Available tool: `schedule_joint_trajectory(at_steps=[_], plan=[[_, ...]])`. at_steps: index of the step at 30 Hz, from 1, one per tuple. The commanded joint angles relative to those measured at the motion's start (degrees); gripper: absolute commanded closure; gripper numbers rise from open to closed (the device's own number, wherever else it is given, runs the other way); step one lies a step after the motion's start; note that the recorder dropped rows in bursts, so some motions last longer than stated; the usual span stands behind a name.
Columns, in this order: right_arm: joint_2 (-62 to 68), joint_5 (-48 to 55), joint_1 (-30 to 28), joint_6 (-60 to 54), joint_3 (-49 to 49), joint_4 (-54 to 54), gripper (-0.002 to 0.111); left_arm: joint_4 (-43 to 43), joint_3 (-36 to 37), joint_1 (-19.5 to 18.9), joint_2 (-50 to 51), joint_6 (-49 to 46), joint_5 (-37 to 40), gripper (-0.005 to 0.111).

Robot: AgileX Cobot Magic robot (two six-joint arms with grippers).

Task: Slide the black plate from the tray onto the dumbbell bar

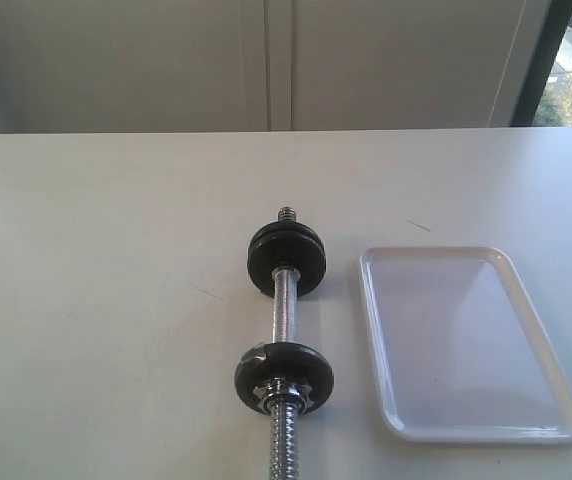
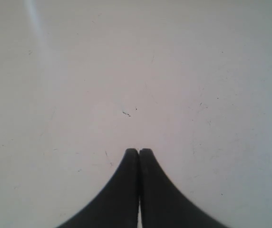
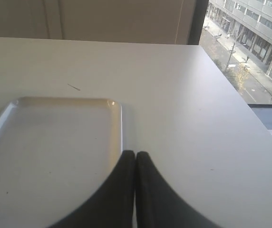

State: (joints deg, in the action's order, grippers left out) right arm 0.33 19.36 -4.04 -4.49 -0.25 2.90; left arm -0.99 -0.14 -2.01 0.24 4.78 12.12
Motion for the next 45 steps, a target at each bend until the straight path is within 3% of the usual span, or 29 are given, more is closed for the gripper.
schedule_joint_trajectory(at_steps=[1,28,36,45], plan=[[-0.3,-0.1,0.1,-0.7,0.3,-0.1,0.108,-0.4,0.1,0.1,-0.2,-0.1,-0.1,0.107],[-0.3,-0.1,0.2,-0.7,0.3,-0.1,0.108,-0.4,0.1,0.1,-0.2,-0.1,-0.1,0.107],[-0.3,-0.1,5.8,-0.7,0.3,-0.1,0.108,-0.4,0.1,0.1,-0.2,-0.1,-0.1,0.107],[-0.3,-0.1,6.0,-0.7,0.3,-0.1,0.108,-0.4,0.1,0.1,-0.2,-0.1,-0.1,0.107]])
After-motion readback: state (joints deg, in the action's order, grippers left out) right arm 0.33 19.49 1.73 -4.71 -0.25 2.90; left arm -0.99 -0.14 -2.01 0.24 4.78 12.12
